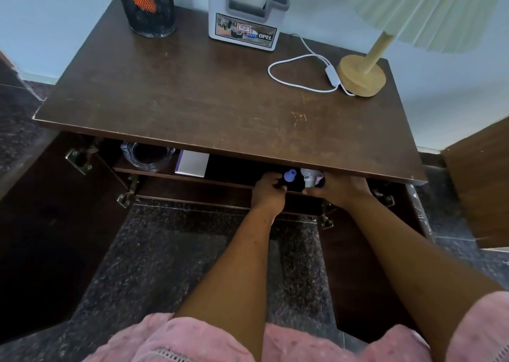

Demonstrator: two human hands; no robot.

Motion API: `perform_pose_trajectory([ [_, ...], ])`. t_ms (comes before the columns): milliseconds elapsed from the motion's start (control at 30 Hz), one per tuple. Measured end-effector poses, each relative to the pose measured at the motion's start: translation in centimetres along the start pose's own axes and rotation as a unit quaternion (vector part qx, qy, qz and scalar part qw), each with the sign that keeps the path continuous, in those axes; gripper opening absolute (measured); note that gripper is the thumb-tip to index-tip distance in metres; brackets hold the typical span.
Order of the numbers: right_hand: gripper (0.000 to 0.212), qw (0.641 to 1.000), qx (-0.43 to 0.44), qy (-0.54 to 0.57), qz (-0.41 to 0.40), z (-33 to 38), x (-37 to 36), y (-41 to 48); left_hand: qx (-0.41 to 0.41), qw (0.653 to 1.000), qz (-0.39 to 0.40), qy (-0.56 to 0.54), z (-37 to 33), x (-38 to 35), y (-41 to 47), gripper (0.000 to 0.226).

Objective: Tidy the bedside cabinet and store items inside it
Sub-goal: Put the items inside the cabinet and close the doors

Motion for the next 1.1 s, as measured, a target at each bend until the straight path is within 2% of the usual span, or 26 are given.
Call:
perform_pose_trajectory([
  [100, 0.033, 0.999, -0.014, 0.025, 0.042, 0.5, 0.3, 0.6, -0.041, 0.993, 0.011, 0.109, 0.2, -0.4, 1.0, 0.03],
  [167, 0.018, 0.994, -0.018, 0.064, 0.083, 1.2, 0.7, 0.6, -0.041, 0.987, 0.043, 0.148, 0.6, -1.0, 1.7, 0.03],
  [233, 0.02, 0.987, -0.026, 0.104, 0.116, 1.2, 0.6, 0.9, -0.045, 0.981, 0.068, 0.177, 1.0, -1.5, 2.1, 0.03],
  [367, 0.02, 0.976, -0.05, 0.167, 0.127, 0.9, -0.9, 1.9, -0.061, 0.962, 0.096, 0.247, 1.3, -2.0, 2.4, 0.034],
  [533, 0.035, 0.964, -0.086, 0.228, 0.104, 0.6, -2.3, 3.1, -0.05, 0.964, 0.106, 0.24, 1.3, -1.8, 2.6, 0.046],
  [633, 0.039, 0.97, -0.09, 0.208, 0.093, 0.2, -2.8, 3.3, -0.047, 0.964, 0.117, 0.235, 1.3, -1.7, 2.6, 0.05],
  [867, 0.03, 0.947, -0.1, 0.27, 0.143, -0.8, -1.8, 2.8, -0.074, 0.953, 0.126, 0.267, 1.0, -1.6, 2.8, 0.055],
  [967, 0.044, 0.953, -0.101, 0.266, 0.108, -1.4, -1.5, 2.4, -0.068, 0.957, 0.119, 0.256, 0.9, -1.5, 3.0, 0.056],
  [1000, 0.043, 0.96, -0.099, 0.243, 0.098, -1.7, -1.7, 2.4, -0.068, 0.957, 0.117, 0.255, 0.9, -1.6, 3.0, 0.056],
  [1100, 0.016, 0.969, -0.105, 0.21, 0.083, -1.6, -1.9, 2.3, -0.068, 0.954, 0.124, 0.264, 0.8, -1.8, 3.0, 0.059],
])
Point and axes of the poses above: each hand's wrist, its own y-axis towards the middle knuckle, its own x-axis out of the back of the hand, z = x × y, the point moved 1 cm from there along y, towards the middle knuckle, and after that the axes turned 4 degrees about z, right-handed, at the moved point
